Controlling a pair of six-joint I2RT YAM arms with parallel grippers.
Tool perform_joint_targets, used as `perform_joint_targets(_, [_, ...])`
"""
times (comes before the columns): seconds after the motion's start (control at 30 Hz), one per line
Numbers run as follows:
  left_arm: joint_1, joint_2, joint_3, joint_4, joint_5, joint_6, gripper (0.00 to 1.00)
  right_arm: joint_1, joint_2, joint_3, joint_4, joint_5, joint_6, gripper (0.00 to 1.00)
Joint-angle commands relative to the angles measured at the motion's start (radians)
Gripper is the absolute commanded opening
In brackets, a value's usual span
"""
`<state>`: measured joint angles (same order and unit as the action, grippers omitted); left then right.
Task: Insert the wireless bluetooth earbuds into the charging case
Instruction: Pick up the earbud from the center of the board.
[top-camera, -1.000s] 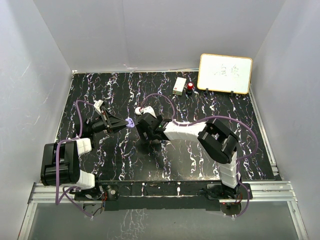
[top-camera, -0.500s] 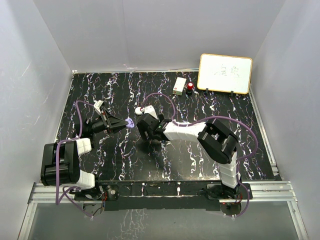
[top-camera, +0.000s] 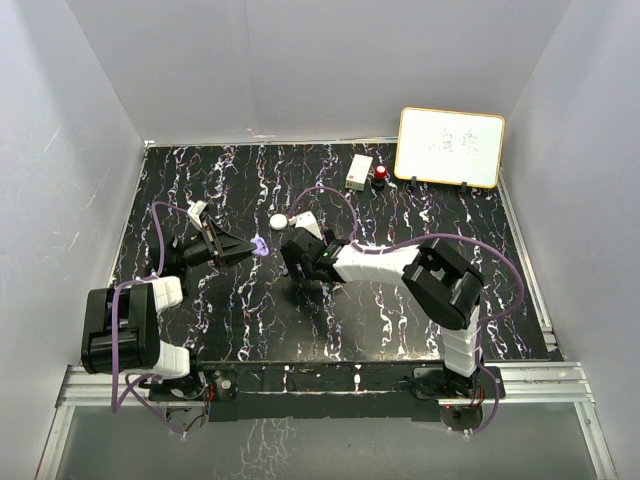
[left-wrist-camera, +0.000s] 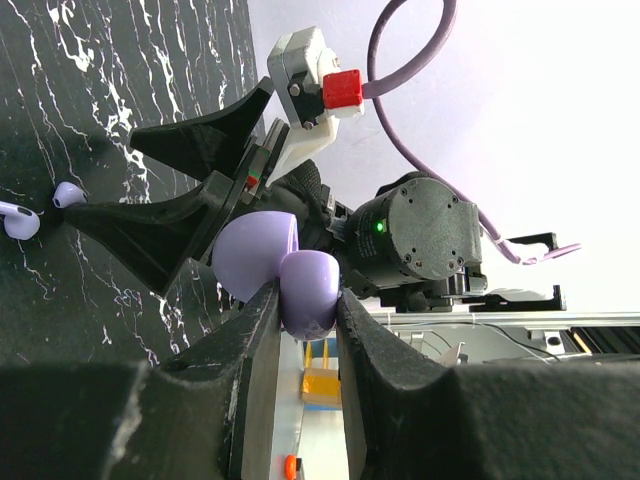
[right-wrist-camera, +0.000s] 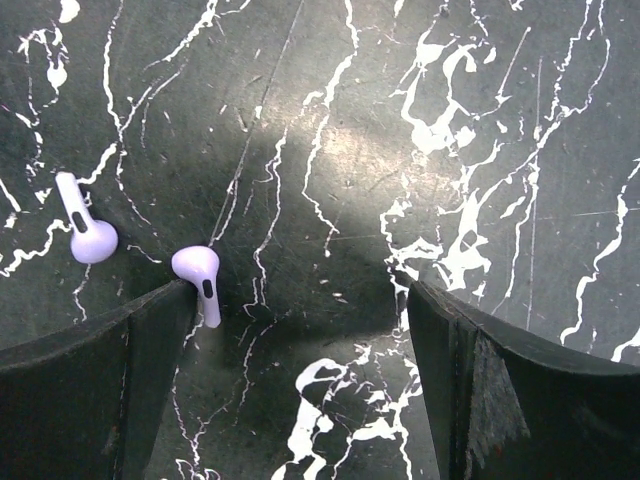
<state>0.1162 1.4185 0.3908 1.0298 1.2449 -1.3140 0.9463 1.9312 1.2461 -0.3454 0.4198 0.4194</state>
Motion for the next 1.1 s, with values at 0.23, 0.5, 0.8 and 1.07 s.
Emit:
perform_joint_targets(0.23, [0.007, -0.045, 0.007, 0.002, 0.017, 0.015, 0.0, -0.009, -0.097, -0.046, 0.029, -0.079, -0.097, 0.86])
perform_joint_targets(0.5, [0.007, -0.044, 0.006, 0.004, 0.016, 0.016, 0.0, -0.009, -0.107, -0.032, 0.087, -0.212, -0.144, 0.8])
perform_joint_targets(0.8, [0.007, -0.046, 0.002, 0.0, 0.018, 0.017, 0.0, -0.009, -0.065, -0.016, 0.135, -0.245, -0.179, 0.69])
perform_joint_targets(1.07, [0.007, -0.046, 0.006, -0.007, 0.018, 0.016, 0.0, -0.016, -0.038, -0.01, 0.162, -0.241, -0.196, 0.53])
